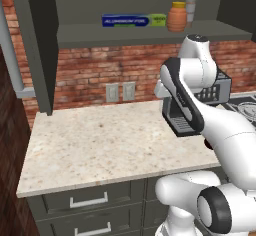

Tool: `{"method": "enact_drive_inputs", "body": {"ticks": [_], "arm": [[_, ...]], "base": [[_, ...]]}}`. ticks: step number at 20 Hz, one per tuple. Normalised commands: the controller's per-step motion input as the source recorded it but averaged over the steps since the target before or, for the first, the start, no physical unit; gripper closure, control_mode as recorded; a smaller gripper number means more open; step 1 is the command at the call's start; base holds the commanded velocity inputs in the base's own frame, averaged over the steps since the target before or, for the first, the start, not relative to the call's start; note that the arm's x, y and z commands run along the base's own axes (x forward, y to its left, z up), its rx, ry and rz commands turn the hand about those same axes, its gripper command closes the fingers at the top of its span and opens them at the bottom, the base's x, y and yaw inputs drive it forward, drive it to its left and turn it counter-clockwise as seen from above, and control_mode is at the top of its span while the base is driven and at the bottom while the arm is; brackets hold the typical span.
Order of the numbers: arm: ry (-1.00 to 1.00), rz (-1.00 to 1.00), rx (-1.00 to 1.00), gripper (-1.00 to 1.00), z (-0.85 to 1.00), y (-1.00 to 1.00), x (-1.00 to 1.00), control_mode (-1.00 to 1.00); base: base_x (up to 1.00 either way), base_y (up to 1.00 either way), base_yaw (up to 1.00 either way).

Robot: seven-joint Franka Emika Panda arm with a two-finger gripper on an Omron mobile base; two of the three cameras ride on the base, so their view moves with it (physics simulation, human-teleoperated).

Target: Pick the cinnamon and honey bottle from the cabinet and place them next to the mug.

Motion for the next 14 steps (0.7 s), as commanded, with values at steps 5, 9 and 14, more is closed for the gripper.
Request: {"method": "enact_drive_inputs", "body": {"ticks": [5,9,14], "arm": [[0.0,0.02,0.0,-1.0,0.0,0.01,-0.05,-1.0],[-0.11,0.05,0.0,-1.0,0.07,0.0,-0.21,-1.0],[-0.42,0.0,-0.01,-1.0,0.7,0.0,-0.26,-1.0]], "base": [[0.0,0.0,0.0],[0.0,0.0,0.0],[0.0,0.0,0.0]]}}
